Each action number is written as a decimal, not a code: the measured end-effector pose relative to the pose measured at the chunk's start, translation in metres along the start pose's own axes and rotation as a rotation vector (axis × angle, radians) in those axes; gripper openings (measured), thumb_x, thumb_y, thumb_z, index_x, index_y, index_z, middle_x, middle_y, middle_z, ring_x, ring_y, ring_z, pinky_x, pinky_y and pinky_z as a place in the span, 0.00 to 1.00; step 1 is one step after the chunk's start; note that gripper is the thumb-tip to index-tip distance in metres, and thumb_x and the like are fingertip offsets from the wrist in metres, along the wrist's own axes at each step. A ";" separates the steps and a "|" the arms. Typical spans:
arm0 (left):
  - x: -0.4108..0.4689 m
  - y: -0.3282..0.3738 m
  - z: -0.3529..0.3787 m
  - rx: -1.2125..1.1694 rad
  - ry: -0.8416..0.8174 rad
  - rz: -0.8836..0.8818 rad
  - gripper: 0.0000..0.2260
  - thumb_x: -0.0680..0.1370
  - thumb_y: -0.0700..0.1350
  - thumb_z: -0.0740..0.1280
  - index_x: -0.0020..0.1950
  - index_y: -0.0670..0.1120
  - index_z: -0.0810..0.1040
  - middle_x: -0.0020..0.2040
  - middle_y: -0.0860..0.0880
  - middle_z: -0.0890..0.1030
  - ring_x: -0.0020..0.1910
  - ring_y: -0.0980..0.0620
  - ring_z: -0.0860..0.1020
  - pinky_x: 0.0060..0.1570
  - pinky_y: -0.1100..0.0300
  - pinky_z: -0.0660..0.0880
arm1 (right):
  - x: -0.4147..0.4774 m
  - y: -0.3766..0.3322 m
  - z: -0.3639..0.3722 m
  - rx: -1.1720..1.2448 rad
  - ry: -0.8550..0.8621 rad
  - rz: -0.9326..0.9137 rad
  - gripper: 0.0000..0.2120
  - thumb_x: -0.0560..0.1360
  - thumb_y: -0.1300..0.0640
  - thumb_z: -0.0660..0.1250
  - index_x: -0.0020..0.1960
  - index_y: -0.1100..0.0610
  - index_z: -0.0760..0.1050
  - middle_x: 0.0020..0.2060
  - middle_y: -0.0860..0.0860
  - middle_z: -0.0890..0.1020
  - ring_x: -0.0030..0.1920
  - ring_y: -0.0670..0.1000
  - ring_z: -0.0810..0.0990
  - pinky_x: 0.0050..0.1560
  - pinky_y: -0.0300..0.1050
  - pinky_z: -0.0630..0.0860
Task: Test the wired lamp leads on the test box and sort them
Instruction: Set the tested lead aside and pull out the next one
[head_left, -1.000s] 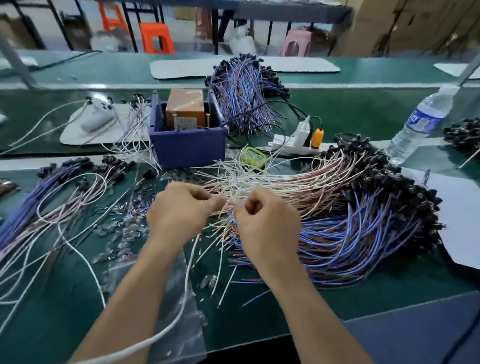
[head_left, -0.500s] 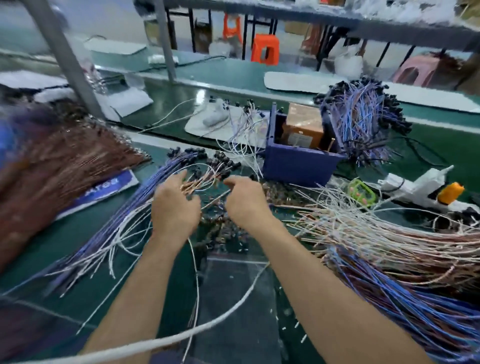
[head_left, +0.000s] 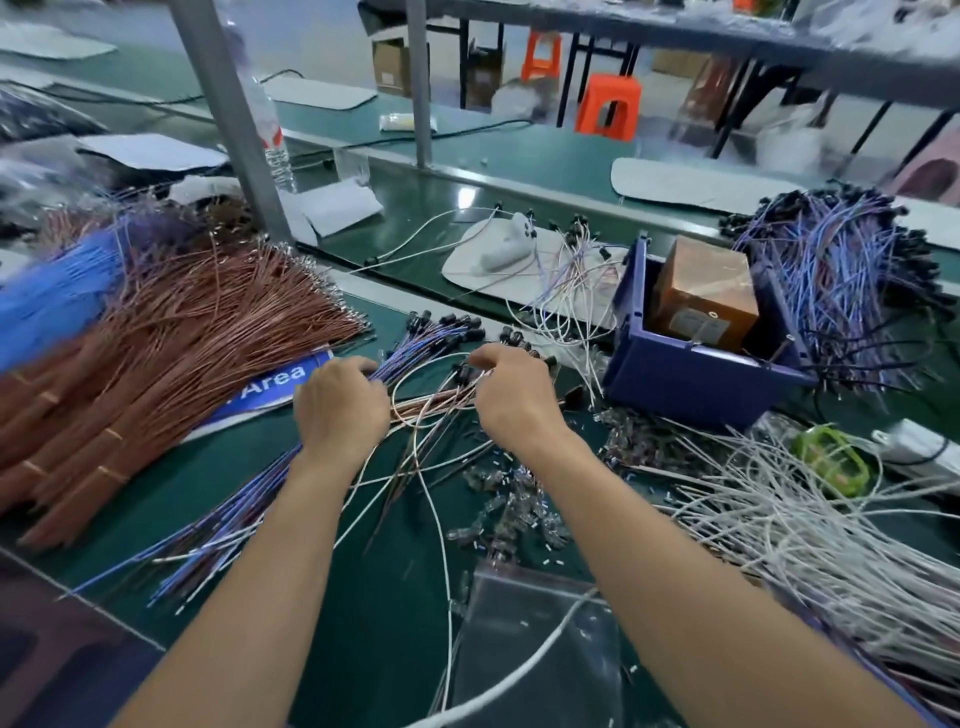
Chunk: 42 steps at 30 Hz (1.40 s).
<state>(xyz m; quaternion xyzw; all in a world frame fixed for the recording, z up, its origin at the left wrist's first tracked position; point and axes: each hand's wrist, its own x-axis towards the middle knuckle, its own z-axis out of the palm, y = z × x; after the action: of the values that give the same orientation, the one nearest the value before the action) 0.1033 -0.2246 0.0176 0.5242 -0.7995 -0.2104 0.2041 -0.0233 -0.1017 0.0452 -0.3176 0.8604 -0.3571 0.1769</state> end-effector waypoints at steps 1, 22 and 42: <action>0.003 0.000 -0.002 -0.016 -0.003 -0.014 0.12 0.78 0.44 0.70 0.60 0.49 0.86 0.54 0.45 0.87 0.54 0.41 0.82 0.61 0.46 0.77 | 0.001 0.000 0.002 0.014 -0.005 -0.005 0.24 0.77 0.69 0.59 0.64 0.48 0.80 0.60 0.50 0.83 0.53 0.54 0.83 0.56 0.53 0.82; -0.005 0.004 -0.014 -0.528 0.077 -0.289 0.06 0.71 0.46 0.73 0.35 0.56 0.85 0.26 0.66 0.79 0.30 0.59 0.79 0.33 0.61 0.68 | -0.019 0.000 0.003 0.356 -0.190 0.062 0.15 0.73 0.66 0.65 0.42 0.50 0.86 0.36 0.46 0.87 0.43 0.49 0.87 0.52 0.51 0.84; 0.031 0.054 -0.006 -0.086 -0.035 0.175 0.08 0.77 0.52 0.72 0.52 0.51 0.89 0.49 0.48 0.88 0.51 0.44 0.83 0.54 0.55 0.79 | -0.027 -0.001 -0.015 0.437 -0.181 0.077 0.13 0.70 0.62 0.68 0.41 0.45 0.86 0.37 0.49 0.88 0.36 0.45 0.83 0.44 0.45 0.81</action>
<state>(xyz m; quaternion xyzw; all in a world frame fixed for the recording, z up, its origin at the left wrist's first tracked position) 0.0548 -0.2345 0.0551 0.4396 -0.8359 -0.2349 0.2299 -0.0110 -0.0767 0.0581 -0.2697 0.7549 -0.4978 0.3311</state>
